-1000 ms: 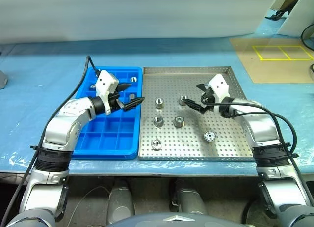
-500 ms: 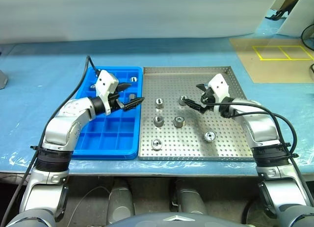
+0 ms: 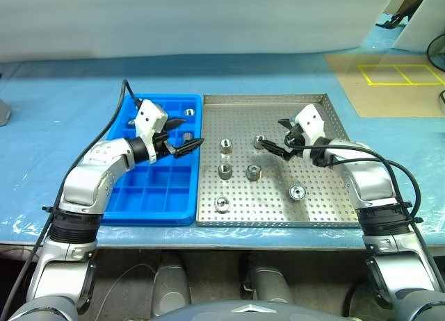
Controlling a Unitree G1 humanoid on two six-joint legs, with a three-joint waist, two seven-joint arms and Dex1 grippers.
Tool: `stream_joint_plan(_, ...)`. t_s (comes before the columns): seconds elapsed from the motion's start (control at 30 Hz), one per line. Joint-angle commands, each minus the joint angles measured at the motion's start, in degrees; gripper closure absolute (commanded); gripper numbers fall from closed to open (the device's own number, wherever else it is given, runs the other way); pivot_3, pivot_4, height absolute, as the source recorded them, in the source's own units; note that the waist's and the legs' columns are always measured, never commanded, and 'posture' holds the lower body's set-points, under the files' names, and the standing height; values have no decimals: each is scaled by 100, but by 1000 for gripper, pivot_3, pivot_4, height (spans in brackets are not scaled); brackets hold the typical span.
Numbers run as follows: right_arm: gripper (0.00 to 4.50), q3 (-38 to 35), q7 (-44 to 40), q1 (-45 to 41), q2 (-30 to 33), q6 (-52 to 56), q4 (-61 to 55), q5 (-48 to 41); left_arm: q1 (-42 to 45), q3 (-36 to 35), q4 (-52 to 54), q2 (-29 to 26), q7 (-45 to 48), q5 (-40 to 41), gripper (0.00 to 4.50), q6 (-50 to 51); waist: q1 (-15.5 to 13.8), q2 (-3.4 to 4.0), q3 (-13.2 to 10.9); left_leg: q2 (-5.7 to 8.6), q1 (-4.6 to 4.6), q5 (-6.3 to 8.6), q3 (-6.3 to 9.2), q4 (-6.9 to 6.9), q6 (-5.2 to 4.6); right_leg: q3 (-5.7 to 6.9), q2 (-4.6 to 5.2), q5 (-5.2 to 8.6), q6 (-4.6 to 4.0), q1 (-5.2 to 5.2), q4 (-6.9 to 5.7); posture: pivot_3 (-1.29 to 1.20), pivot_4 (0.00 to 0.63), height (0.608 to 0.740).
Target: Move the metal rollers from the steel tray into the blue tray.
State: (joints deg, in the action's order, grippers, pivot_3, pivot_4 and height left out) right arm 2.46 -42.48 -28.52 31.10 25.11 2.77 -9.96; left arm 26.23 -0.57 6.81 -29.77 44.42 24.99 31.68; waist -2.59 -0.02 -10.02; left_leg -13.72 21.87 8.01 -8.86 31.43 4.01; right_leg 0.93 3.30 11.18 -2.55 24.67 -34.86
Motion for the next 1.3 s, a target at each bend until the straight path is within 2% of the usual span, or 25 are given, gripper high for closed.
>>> stream_joint_plan(0.03, 0, -83, -20, -48, 22, -59, -221, -69, 170, 107, 52, 48, 84, -49, 13, -144, -2, 0, 0, 0, 0, 0, 0, 0, 0, 0, 0, 0, 0, 0, 0, -98, 150, 740)
stream_joint_plan(0.3, 0, -239, 4, -49, 213, -47, -259, -59, 1664, 989, -1475, 663, 498, -847, 13, -962, -60, 0, 0, 4, 5, -1, -1, 13, -2, -2, 7, -6, 8, -5, 0, -155, 150, 740)
stream_joint_plan(0.4, 0, -314, 82, 75, 254, -7, -388, -81, 2430, 1264, -2675, 694, 766, -1328, 13, -1466, -18, 0, 0, 5, 3, -2, -1, 13, 0, -6, 4, -7, 9, -4, 1, -183, 150, 740)
stream_joint_plan(0.5, 0, -412, 226, 313, 240, 53, -587, -91, 3286, 1857, -4321, 615, 1213, -2158, 13, -2095, 29, 0, 0, 7, 0, -5, 0, 13, 4, -14, -1, -7, 11, -6, 3, -222, 150, 740)
stream_joint_plan(0.6, 0, -503, 379, 595, 206, 140, -851, -118, 3918, 2192, -5462, 665, 2008, -2556, 13, -2764, 50, 0, 0, 10, 0, -5, -4, 12, 4, -24, -2, -10, 15, -5, 10, -257, 150, 740)
stream_joint_plan(0.73, 0, -610, 552, 872, 172, 252, -1116, -168, 4539, 2104, -6274, 878, 3048, -2539, 13, -2775, 24, -2, -1, 15, 4, -3, -6, 11, 2, -30, -1, -10, 17, -5, 15, -285, 150, 740)
stream_joint_plan(0.87, 0, -640, 796, 1154, 90, 315, -1342, -143, 5000, 2289, -7128, 1161, 3408, -2978, 13, -2893, 10, -5, -3, 19, 0, -2, -6, 14, -1, -29, 6, -11, 19, -14, 15, -342, 150, 740)
stream_joint_plan(0.97, 0, -673, 937, 1295, 30, 376, -1488, -160, 5075, 2385, -7384, 1297, 3393, -3296, 13, -3207, 33, -7, -4, 25, -17, 1, -7, 15, -5, -31, 10, -11, 21, -32, 21, -363, 150, 740)
stream_joint_plan(1.13, 0, -664, 1107, 1607, -14, 405, -1686, -146, 4961, 2563, -7673, 1515, 2762, -3855, 13, -3753, 50, -8, -4, 23, -17, 1, -8, 15, -6, -32, 8, -13, 24, -32, 21, -396, 150, 740)
stream_joint_plan(1.3, 0, -667, 1233, 1644, -47, 423, -1742, -153, 4885, 2536, -7915, 1652, 2080, -4168, 13, -3831, 90, -8, -5, 24, -15, 13, -7, 24, -25, -32, 9, -14, 26, -32, 21, -407, 150, 740)
